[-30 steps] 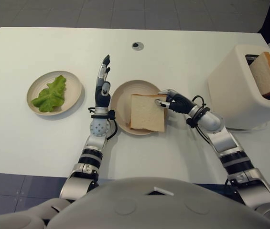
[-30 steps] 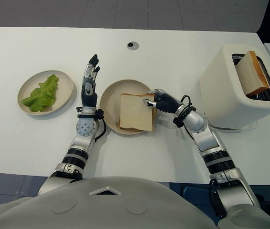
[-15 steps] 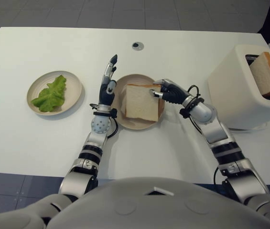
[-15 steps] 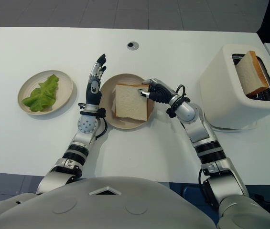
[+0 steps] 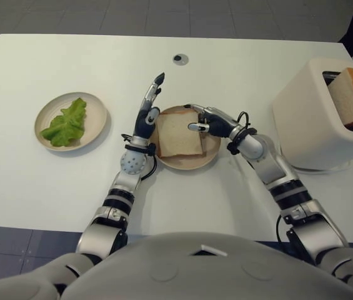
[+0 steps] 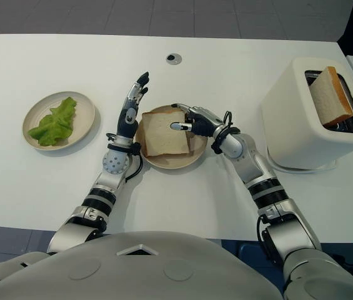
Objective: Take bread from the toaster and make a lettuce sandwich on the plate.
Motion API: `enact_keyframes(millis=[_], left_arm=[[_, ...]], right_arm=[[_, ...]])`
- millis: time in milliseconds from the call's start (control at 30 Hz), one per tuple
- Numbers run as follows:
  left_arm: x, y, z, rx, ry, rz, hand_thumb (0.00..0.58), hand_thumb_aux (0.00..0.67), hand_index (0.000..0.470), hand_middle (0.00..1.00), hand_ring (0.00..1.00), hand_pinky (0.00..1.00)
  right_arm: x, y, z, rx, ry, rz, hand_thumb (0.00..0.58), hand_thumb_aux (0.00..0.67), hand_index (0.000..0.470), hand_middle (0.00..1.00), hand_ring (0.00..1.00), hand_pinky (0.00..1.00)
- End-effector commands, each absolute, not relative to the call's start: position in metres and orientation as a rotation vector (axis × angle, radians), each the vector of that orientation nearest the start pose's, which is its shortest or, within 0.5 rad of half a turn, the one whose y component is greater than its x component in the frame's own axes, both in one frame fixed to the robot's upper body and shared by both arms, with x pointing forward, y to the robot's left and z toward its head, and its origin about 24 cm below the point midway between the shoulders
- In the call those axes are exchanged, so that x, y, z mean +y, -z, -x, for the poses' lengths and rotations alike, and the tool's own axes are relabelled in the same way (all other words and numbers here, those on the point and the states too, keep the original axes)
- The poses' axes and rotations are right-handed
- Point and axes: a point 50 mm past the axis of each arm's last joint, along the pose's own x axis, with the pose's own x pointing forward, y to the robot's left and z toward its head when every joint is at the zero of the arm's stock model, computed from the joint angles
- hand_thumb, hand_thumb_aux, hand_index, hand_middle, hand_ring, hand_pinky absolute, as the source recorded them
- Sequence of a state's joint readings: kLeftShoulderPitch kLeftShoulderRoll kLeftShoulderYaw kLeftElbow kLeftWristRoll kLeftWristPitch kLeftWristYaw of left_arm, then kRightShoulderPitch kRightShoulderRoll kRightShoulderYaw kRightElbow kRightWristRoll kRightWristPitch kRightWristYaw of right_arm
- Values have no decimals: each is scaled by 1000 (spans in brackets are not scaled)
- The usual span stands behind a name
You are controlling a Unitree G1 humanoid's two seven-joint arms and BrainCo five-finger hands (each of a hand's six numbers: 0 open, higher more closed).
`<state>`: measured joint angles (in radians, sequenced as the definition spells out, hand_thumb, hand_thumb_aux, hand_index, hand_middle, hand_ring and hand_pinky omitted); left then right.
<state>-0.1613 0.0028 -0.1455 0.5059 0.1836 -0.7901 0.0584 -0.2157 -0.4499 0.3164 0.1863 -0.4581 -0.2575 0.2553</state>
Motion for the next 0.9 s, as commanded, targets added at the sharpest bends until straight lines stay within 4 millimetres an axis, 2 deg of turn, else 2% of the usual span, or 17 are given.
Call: enact_keyframes(millis=[33,100,167,233,333,467,567,600,633,667,767,800,833,900], left_arm=[[144,-53,-248,-468,100,-372,0,0,0,0,0,0],[191,-67,-242,-454,-76,-634,0,0,0,0,0,0],[221,-78,-235,-425,-183,-855,0,0,0,0,0,0],[244,-80,-235,-366,-253,-1018,0,0,0,0,0,0],[265,-73,-242,-259,-278,-1194,0,0,0,0,0,0],[292,-46,-252,-17,-202,-1427,0,0,0,0,0,0],[305,-35,-256,86,-144,-1511,0,0,0,0,0,0],[306,-31,-255,105,-116,-1518,172,108,76,0,0,0],[306,-27,-252,122,-92,-1523,352,250,175,0,0,0],[306,-24,-248,137,-74,-1527,415,313,219,0,0,0],[310,-23,-241,162,-74,-1549,456,360,253,0,0,0],[310,-24,-240,161,-75,-1553,520,455,319,0,0,0],[309,-25,-240,157,-72,-1555,580,670,470,0,0,0],[305,-29,-242,132,-62,-1551,580,670,470,0,0,0]], right_arm=[[-160,-57,-264,-165,-578,996,0,0,0,671,671,671],[-166,-70,-256,-210,-517,994,0,0,0,667,667,667],[-169,-79,-248,-244,-478,999,0,0,0,667,667,667],[-168,-86,-240,-271,-459,1002,0,0,0,667,667,667],[-157,-96,-231,-332,-447,996,0,0,0,671,671,671],[-139,-120,-213,-469,-446,902,0,0,0,667,667,667],[-136,-122,-206,-480,-461,872,0,0,0,663,663,663],[-136,-121,-205,-473,-464,870,0,0,0,663,663,663],[-137,-120,-205,-467,-464,871,0,0,0,659,659,659],[-138,-120,-205,-464,-463,871,0,0,0,663,663,663],[-141,-119,-205,-456,-460,874,0,0,0,663,663,663],[-142,-118,-205,-454,-460,874,0,0,0,659,659,659],[-142,-118,-205,-453,-460,874,0,0,0,659,659,659],[-142,-118,-205,-454,-458,874,0,0,0,659,659,659]])
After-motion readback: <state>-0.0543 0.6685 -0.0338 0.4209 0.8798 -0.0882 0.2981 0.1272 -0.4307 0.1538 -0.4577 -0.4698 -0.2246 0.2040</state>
